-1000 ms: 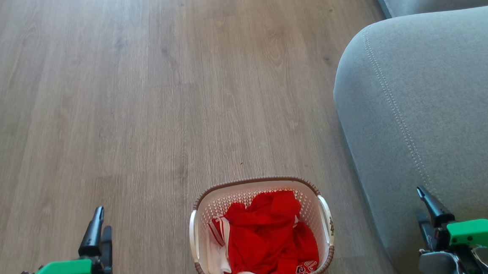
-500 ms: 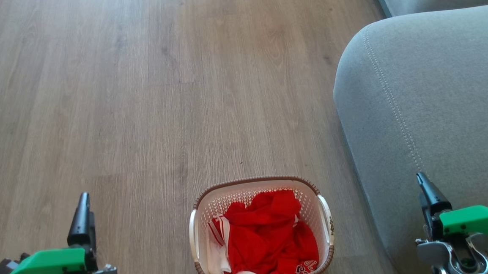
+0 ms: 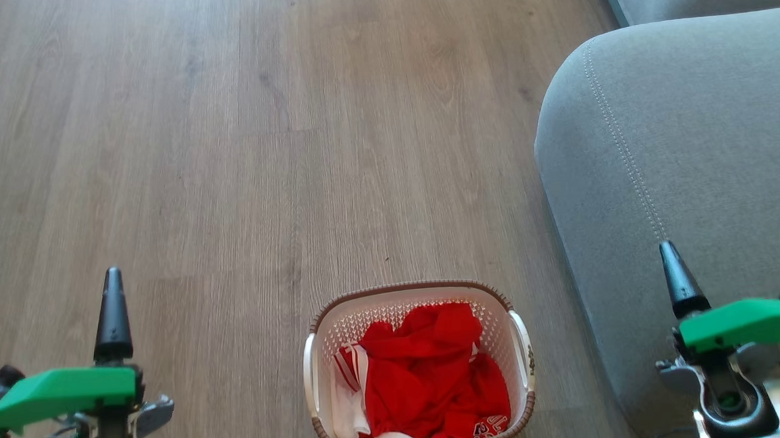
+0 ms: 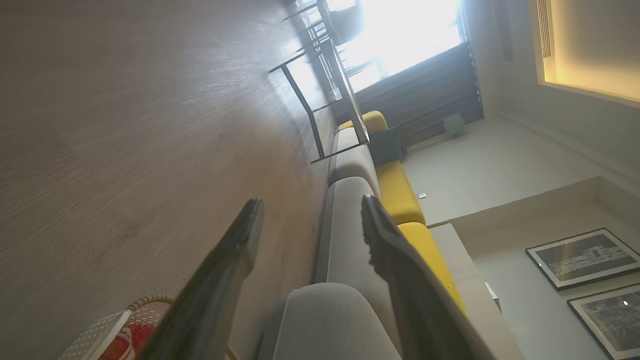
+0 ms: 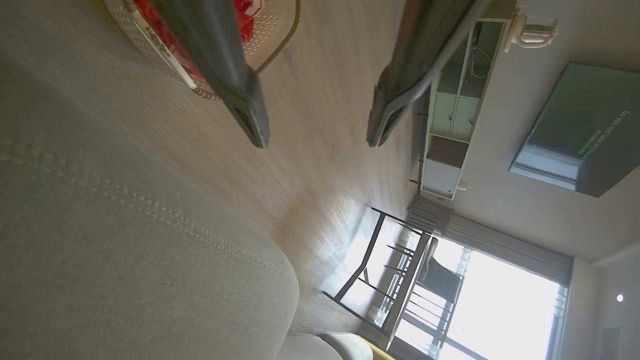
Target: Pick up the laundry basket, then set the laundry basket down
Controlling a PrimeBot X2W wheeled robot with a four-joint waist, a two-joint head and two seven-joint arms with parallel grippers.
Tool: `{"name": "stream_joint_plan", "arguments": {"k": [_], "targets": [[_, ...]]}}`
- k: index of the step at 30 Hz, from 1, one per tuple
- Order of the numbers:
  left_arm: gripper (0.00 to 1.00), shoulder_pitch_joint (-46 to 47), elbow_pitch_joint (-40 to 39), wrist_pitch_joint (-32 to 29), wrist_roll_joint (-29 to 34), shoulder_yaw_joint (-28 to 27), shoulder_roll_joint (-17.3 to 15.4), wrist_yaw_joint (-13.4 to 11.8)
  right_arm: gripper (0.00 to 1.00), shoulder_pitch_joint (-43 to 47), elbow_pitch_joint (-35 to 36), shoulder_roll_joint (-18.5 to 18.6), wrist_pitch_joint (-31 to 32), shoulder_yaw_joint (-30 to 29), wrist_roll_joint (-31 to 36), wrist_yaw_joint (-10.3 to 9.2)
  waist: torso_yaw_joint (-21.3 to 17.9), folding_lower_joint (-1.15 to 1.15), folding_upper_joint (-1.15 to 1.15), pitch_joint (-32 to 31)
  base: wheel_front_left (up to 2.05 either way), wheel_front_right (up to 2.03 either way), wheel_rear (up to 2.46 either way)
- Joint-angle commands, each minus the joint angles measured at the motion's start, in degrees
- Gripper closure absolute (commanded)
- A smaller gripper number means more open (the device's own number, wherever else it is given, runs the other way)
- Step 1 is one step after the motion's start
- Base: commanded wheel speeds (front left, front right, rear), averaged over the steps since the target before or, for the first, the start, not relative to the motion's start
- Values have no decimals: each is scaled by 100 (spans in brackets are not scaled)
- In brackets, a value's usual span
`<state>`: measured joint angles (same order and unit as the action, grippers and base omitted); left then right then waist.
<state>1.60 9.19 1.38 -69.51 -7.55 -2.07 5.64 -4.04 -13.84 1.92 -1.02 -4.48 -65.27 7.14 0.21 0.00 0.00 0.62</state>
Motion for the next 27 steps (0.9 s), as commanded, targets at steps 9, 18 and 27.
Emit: {"name": "stream_joint_plan", "arguments": {"k": [9, 18, 27], "targets": [[0, 379, -795, 206, 1534, 522, -58, -472, 0, -496, 535, 52, -243, 356, 1411, 16, 15, 0, 0, 33, 0, 0, 0], [0, 396, -686, 357, 2705, 1220, -149, -853, 0, -613, 756, 233, -394, 879, 2596, 18, 9, 0, 0, 61, 0, 0, 0], [0, 556, -281, 491, 3458, 2030, -501, -1249, 0, -670, 707, 300, -528, 1199, 3180, 21, 6, 0, 0, 72, 0, 0, 0]]}}
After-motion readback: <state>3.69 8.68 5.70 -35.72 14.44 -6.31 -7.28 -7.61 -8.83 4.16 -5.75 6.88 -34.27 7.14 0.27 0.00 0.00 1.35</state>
